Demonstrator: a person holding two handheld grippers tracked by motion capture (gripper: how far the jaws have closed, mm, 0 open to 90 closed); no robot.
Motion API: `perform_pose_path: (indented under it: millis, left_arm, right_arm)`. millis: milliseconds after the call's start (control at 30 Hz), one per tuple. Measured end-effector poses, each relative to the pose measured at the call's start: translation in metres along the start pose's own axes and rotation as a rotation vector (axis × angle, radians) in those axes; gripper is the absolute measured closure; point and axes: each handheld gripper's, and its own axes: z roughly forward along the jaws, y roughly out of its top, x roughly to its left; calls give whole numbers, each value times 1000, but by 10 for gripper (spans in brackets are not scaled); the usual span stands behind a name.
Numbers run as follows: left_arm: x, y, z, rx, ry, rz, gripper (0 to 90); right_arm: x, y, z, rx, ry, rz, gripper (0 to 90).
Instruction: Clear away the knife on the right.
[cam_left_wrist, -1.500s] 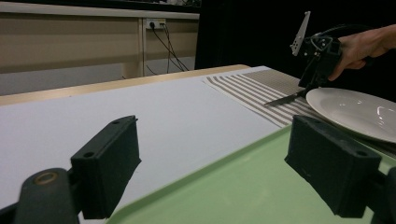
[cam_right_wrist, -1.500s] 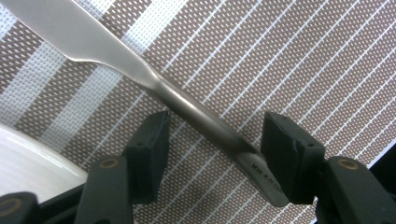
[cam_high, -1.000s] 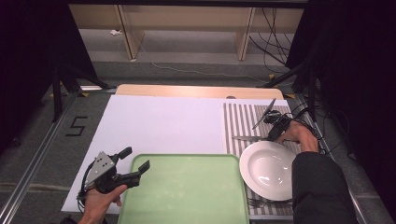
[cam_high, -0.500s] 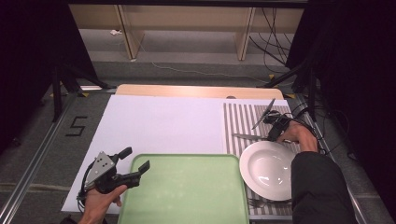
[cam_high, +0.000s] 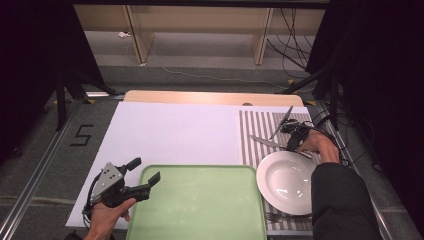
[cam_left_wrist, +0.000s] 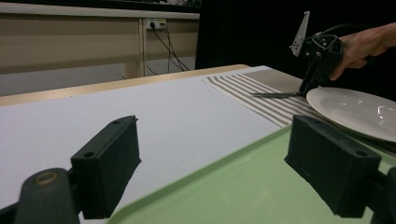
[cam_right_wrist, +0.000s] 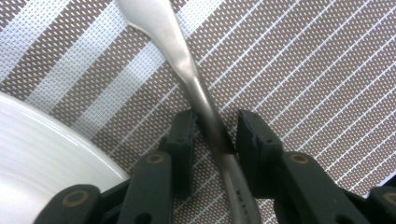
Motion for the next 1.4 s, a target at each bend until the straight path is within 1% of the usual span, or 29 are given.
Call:
perform_pose_path:
  millis: [67,100,300,333,367,433,467,533,600,700,733,767,867,967,1000,1033,1067,1100,1133,1267,1300,1333,1400]
  left_arm:
    - [0,0,0,-2,0,0,163]
    - [0,0,0,-3,0,-1,163]
    - [0,0,0,-4,2,-2,164]
    - [0,0,0,-3,2,-3,164]
    - [0,0,0,-3,3,-4,164]
    - [0,0,0,-3,3,-3,164]
    - [0,0,0,-3,3,-3,164]
    - [0,0,0,-3,3,-3,164]
    - [0,0,0,-4,3,-4,164]
    - [0,0,-1,-4,4,-5,164]
    - [0,0,-1,-5,4,-5,164]
    - [0,1,-1,-5,4,-5,164]
    - [0,1,0,-6,3,-7,164]
    - [0,1,0,-6,3,-7,164]
    - [0,1,0,-6,3,-8,164]
    - [0,1,0,-5,3,-8,164]
    - [0,1,0,-6,4,-8,164]
    - [0,1,0,-5,4,-8,164]
    - [0,0,0,-5,4,-8,164]
    - [0,1,0,-5,4,-7,164]
    - [0,0,0,-5,4,-8,164]
    - [0,0,0,-5,6,-9,164]
    - [1,0,0,-5,6,-9,164]
  right_arm:
    - [1,1,-1,8,7,7,696]
    - [0,0,-1,8,4,-7,702]
    - [3,1,-1,20,11,-11,763]
    - [3,1,-2,29,18,-21,771]
    - [3,1,-1,27,17,-26,778]
    - [3,2,-1,20,13,-31,786]
    - [5,2,-1,23,12,-20,790]
    - [5,2,-1,25,13,-17,796]
    - [5,3,-3,45,14,-21,799]
    - [5,3,-3,53,10,-24,801]
    - [5,3,-2,36,0,-43,802]
    - [5,2,-1,24,1,-38,802]
    - [5,3,-1,26,1,-38,803]
    - [6,3,-2,30,-14,-45,803]
    - [7,3,-3,28,-7,-30,804]
    - [5,2,-3,16,-20,-53,804]
    - [5,2,-4,17,-28,-54,805]
    - [5,2,-5,-4,-36,-46,804]
    - [5,2,-6,-4,-40,-38,805]
    - [1,2,-14,-19,-76,-42,805]
    - [1,2,-17,-29,-81,-24,805]
    - [-1,1,-19,-44,-89,-31,805]
    - [-3,0,-26,-59,-98,-13,805]
